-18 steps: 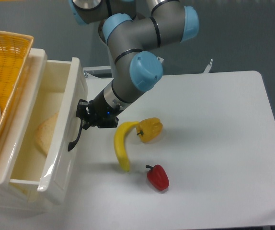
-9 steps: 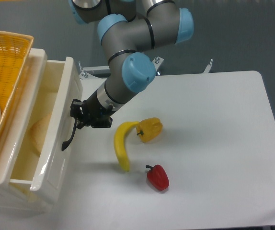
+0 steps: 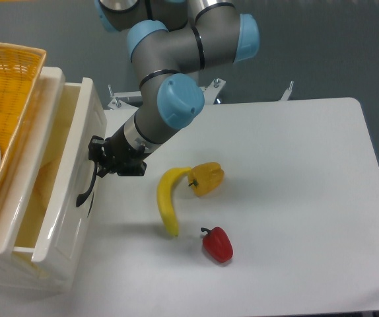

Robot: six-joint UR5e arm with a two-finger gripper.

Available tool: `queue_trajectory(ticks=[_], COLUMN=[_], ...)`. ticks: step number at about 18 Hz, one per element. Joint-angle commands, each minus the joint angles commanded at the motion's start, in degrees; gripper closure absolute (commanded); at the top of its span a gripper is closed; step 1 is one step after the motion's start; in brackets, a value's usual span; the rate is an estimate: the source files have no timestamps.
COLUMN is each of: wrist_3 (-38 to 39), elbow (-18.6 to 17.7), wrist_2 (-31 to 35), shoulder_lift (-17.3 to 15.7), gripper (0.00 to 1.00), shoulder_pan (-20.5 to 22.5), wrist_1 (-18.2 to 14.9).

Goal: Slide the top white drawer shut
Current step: 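Keep pushing the drawer front until flush with the unit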

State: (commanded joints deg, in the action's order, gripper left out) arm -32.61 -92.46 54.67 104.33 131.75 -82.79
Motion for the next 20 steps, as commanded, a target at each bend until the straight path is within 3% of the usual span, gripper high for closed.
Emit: queue_trajectory(ticks=[6, 20], wrist_3=[2.2, 3.6], elbow=[0.0, 0.0], wrist_2=[0.0, 0.0], shoulder_lift=[0.26, 0.44], gripper=[0.9, 0.89], shoulder_pan=[-1.23, -2.64], wrist_1=[2.37, 2.9])
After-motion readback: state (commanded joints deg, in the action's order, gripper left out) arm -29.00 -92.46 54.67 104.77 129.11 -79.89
